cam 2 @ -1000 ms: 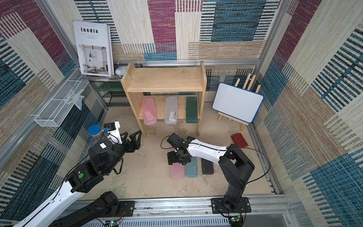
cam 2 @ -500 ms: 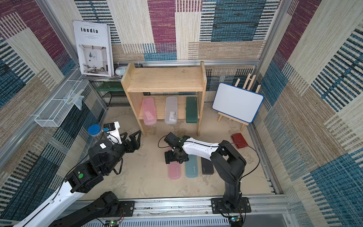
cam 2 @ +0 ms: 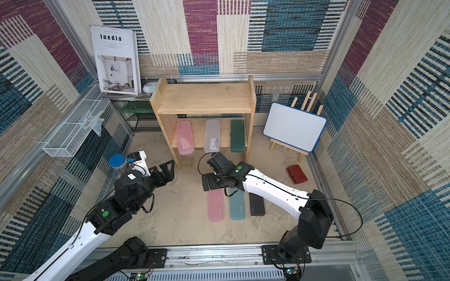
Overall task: Remove the pencil cases from the shelf
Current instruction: Pick up the pencil case from the shelf.
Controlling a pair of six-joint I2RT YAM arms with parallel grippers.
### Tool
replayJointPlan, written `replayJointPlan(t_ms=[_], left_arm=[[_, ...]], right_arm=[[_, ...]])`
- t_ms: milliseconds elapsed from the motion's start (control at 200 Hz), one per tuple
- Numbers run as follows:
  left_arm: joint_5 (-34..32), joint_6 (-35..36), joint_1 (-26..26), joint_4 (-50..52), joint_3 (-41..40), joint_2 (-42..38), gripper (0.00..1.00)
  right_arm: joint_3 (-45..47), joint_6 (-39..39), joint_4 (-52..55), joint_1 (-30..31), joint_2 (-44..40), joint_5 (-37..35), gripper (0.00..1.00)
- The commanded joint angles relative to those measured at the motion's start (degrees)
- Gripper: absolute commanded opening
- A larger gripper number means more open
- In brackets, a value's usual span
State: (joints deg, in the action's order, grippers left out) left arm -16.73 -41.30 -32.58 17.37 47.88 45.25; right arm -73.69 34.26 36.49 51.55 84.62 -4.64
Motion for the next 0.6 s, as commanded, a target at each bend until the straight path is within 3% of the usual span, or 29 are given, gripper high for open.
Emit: replayJointPlan(t_ms=[0, 120, 306, 596], left_arm=[[12.3, -12.0, 5.1, -9.4, -3.6, 1.7, 0.97], [19.9, -17.9, 11.5, -18.2, -6.3, 4.8, 0.97], [27.0, -21.6, 16.1, -25.8, -4.7, 11.2, 0.98], [32.3, -24.2, 17.1, -29.8, -1.6, 20.5, 0.98]], right_arm=[[2.1, -1.8, -0.6, -0.1, -4.9, -4.7, 0.99], [4.0, -1.5, -0.5, -0.3, -9.9, -6.1, 0.99], [5.1, -1.9, 0.6, -1.3, -13.8, -7.2, 0.99], [4.7, -2.8, 0.6, -4.4, -13.9, -5.6, 0.99]])
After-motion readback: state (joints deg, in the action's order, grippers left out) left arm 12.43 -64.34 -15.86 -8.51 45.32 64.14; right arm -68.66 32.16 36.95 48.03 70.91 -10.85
